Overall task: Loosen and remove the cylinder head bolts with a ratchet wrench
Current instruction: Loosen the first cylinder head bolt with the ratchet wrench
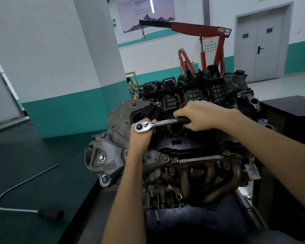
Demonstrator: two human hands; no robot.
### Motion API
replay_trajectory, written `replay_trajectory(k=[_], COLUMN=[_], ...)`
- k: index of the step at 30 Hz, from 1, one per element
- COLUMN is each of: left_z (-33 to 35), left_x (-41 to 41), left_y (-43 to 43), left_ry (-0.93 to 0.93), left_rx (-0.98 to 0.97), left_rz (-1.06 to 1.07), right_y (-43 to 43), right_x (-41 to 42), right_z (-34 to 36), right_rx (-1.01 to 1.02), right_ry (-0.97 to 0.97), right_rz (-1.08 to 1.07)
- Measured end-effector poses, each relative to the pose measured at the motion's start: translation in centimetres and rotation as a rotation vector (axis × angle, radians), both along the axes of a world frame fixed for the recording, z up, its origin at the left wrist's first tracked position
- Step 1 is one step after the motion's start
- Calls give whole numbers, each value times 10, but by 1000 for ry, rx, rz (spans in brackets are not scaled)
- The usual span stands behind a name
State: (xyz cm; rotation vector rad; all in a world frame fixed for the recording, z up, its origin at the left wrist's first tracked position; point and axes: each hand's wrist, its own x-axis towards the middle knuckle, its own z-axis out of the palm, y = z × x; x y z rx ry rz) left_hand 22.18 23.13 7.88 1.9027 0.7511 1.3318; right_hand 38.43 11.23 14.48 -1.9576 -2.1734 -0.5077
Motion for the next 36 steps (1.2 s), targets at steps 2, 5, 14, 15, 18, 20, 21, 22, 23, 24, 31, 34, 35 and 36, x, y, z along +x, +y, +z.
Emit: replay_trajectory(k=[2,5,14,15,18,20,21,22,23,24,31,34,35,36], left_z=[0,-2,-4,-4,-4,-4,-4,-3,-3,-3,-6,-8,-8,-8], left_x=[3,6,5,4,0,-1,-2,-1,-1,-1,8,7,6,5], left_y=[0,2,2,3,5,4,3,3,3,3,4,7,6,6], left_ry=[-30,-26,7,14,33,52,57,55,45,25,-38,5,11,10], left_rx=[-22,-6,38,28,32,52,53,50,45,32,7,45,53,56], left_rz=[44,87,107,87,17,-1,2,6,8,14,121,176,172,160], right_y=[-3,-18,-8,-10,-20,-21,-17,-14,-9,-5,-22,-10,-7,-4], right_x=[-8,-35,-134,-126,-79,-40,-23,-12,-5,-3,-73,-127,-138,-142], right_z=[-9,-67,-143,-139,-112,-78,-59,-40,-25,-18,-117,-148,-151,-153], right_rx=[18,45,181,153,32,-17,-18,-3,19,42,96,204,232,242], right_ry=[65,425,1154,1100,815,536,365,209,100,46,801,1091,1148,1171], right_rz=[-27,-57,-8,0,36,19,-7,-30,-40,-32,-35,-26,-26,-25])
